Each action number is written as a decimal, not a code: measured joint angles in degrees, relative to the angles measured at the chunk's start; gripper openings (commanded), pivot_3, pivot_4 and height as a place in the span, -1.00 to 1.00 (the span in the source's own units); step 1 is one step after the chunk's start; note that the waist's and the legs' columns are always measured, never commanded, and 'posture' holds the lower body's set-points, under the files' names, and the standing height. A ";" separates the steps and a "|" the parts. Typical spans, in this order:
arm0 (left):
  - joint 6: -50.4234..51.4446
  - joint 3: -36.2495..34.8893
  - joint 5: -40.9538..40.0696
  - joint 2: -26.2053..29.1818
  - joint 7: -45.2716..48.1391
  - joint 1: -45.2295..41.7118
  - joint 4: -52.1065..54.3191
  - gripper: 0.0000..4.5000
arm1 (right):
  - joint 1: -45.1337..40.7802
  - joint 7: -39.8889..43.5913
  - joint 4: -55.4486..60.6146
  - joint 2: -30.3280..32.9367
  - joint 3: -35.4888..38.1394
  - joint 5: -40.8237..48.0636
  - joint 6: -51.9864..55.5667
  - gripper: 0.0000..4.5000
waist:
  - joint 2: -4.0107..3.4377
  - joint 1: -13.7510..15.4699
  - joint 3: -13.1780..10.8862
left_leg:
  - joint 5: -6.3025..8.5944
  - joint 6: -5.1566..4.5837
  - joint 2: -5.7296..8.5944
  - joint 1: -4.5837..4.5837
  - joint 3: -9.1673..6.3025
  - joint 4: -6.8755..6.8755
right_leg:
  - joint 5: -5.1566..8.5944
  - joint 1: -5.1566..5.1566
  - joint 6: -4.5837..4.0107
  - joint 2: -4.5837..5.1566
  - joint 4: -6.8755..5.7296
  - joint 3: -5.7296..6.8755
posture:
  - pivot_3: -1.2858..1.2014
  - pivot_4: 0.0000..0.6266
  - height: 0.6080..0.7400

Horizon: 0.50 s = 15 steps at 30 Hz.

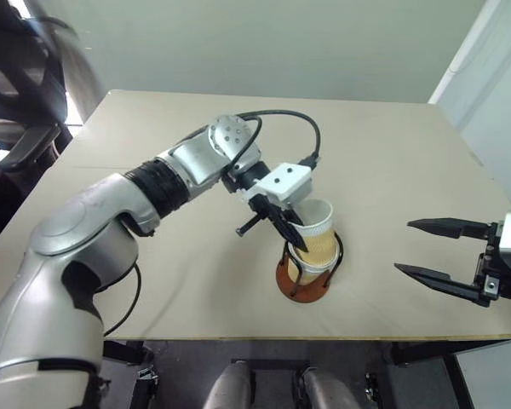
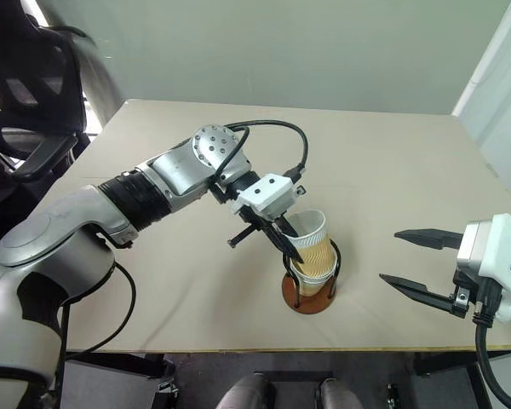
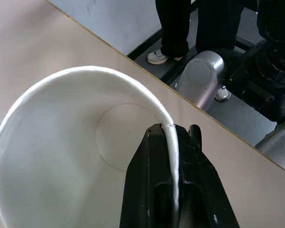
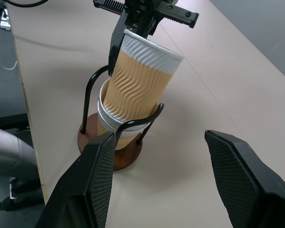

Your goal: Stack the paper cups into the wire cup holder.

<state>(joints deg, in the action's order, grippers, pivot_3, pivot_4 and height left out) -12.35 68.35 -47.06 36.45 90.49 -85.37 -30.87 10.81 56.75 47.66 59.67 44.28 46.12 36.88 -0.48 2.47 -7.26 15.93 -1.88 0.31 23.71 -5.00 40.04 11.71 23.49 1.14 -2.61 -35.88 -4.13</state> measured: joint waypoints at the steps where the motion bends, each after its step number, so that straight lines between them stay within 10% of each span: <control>1: 0.01 0.00 0.01 -0.17 0.00 0.00 -0.20 -0.40 | 0.06 0.00 0.01 -0.02 0.07 0.05 0.02 0.35 | 0.00 0.01 0.00 | 0.00 0.00 0.00 0.00 0.00 0.00 | 0.00 0.00 0.00 0.00 0.00 0.00 | 0.03 -0.52 1.00; 9: -0.11 -1.59 0.14 -0.87 0.02 0.04 -2.01 0.91 | -0.01 0.03 -0.33 -0.02 0.07 0.24 -0.18 0.35 | 0.00 0.04 0.00 | 0.01 0.00 0.00 0.01 0.01 0.00 | 0.01 0.00 0.02 0.00 0.01 -0.01 | 0.03 -0.52 1.00; 15: 3.51 -16.50 0.56 -5.11 0.11 0.99 -6.59 0.99 | -3.94 0.74 -3.57 0.74 -4.08 -0.67 -2.33 0.35 | 0.02 -0.01 -0.02 | 0.00 -0.01 0.01 0.08 0.12 0.01 | 0.02 0.09 0.07 0.00 0.02 -0.09 | 0.03 -0.52 1.00</control>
<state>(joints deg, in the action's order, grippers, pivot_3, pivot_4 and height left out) -8.84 51.85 -46.50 31.33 90.60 -84.38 -37.46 6.87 57.48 44.10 60.40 40.21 45.46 34.55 -0.45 2.46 -7.28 15.93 -1.89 0.32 23.79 -4.88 40.05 11.73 23.58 1.21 -2.61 -35.86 -4.22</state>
